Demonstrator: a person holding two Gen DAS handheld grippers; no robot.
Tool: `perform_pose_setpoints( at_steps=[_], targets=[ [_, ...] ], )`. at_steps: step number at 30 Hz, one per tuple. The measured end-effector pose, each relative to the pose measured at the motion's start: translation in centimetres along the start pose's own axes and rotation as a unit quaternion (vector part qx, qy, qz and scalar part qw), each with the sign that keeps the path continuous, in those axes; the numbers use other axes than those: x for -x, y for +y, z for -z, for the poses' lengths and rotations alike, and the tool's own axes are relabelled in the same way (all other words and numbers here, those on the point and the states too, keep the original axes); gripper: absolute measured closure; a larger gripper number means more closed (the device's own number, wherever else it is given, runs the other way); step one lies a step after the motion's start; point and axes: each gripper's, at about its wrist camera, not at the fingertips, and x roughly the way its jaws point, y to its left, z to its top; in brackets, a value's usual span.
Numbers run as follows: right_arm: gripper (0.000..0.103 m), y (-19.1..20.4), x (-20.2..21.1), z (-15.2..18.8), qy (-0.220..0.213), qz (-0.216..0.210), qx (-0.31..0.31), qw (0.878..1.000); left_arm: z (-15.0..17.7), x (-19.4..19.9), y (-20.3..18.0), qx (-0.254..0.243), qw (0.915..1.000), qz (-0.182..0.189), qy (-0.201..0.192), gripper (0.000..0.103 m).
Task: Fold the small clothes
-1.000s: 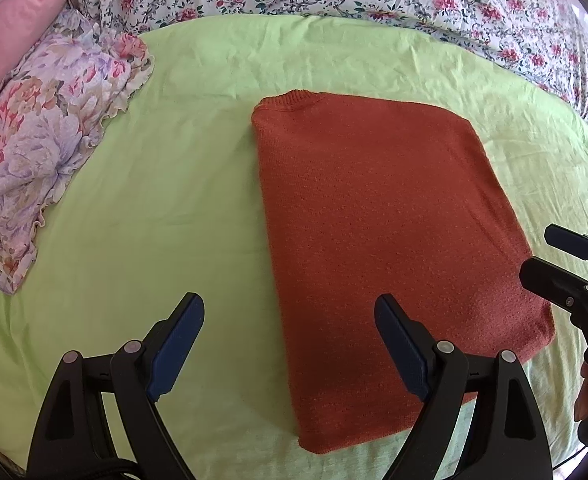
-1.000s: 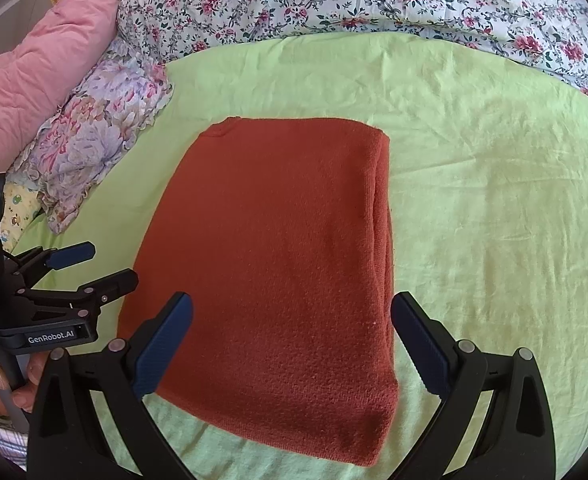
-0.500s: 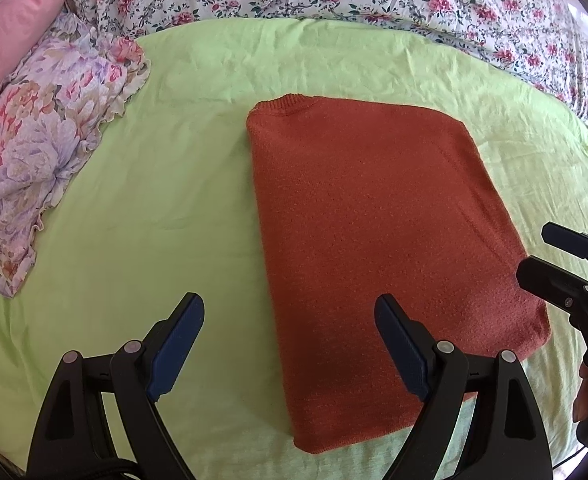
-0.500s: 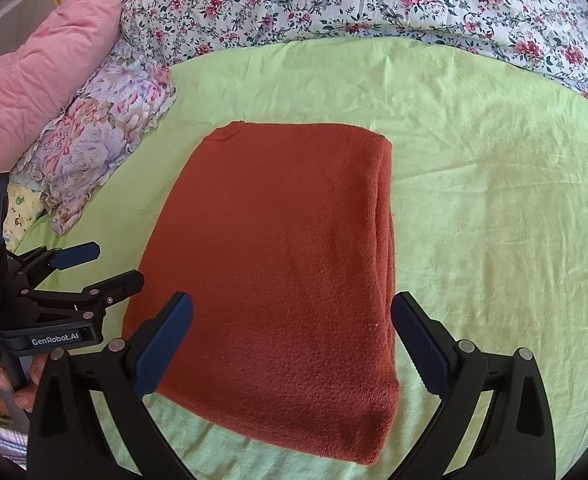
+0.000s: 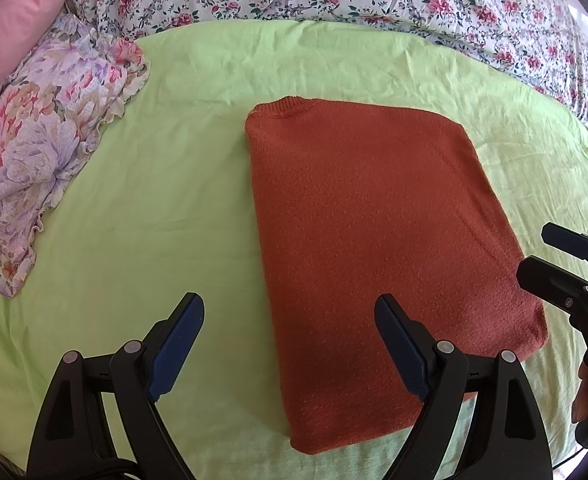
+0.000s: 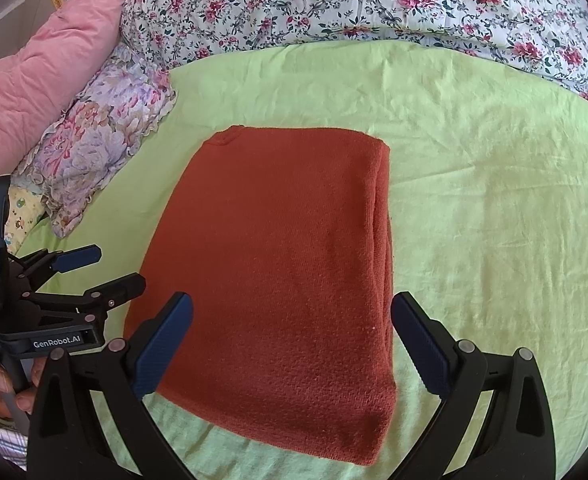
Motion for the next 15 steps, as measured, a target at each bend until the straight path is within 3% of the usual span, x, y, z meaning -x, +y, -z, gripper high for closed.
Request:
perform_pose_setpoints(
  at_steps=[15],
  targets=[
    [0.004, -0.4, 0.11, -0.13, -0.002, -0.002, -0.005, 1.0, -0.26, 0.07, -0.06, -0.002, 1.0, 0.002, -0.002, 0.015]
  ],
)
